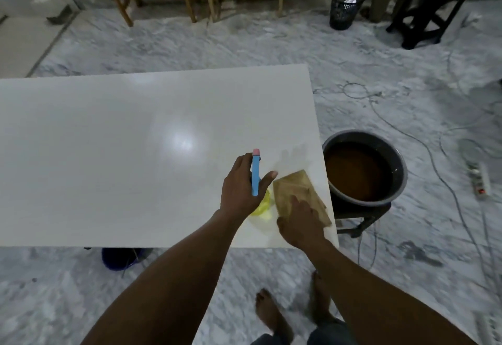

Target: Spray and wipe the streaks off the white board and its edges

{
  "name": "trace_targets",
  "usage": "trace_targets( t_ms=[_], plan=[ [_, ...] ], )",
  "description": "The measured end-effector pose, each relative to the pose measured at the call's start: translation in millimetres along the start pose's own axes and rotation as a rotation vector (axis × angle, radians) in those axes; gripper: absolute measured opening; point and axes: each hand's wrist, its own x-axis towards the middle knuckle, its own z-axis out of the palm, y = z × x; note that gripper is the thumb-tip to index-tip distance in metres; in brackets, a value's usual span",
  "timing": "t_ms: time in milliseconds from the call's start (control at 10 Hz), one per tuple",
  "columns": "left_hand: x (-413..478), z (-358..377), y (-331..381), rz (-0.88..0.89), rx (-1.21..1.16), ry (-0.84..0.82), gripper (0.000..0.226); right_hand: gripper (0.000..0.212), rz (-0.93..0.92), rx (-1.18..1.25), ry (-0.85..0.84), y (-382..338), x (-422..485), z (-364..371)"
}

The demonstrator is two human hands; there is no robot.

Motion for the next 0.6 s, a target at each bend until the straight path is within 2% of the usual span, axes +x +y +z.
trace_targets(
  t_ms=[100, 200, 300, 400, 500, 600],
  plan=[
    [-4, 1, -7, -0.030, 0.002, -0.006, 0.068, 0.078, 0.032, -0.077, -0.053, -1, -4, 17],
    [-9, -2, -9, -0.080, -0.059, -0.093, 0.068, 0.080, 0.023, -0.113, -0.045, -5, -6, 15],
    [-6, -4, -12, -0.087, -0.066, -0.157, 0.074, 0.078, 0.032, -0.136, -0.119, -3, 2, 7],
    [-1, -14, -17, -0.047, -0.015, -0.316, 0.106, 0.066, -0.003, -0.208, -0.193, 1, 14, -6],
    [18, -42, -28, -0.080, 0.293, -0.600, 0.135, 0.053, -0.068, -0.288, -0.319, 1, 32, -35],
    [50, -77, -28, -0.193, 0.508, -0.658, 0.129, 0.064, -0.028, -0.162, -0.253, -11, 49, -87]
  ],
)
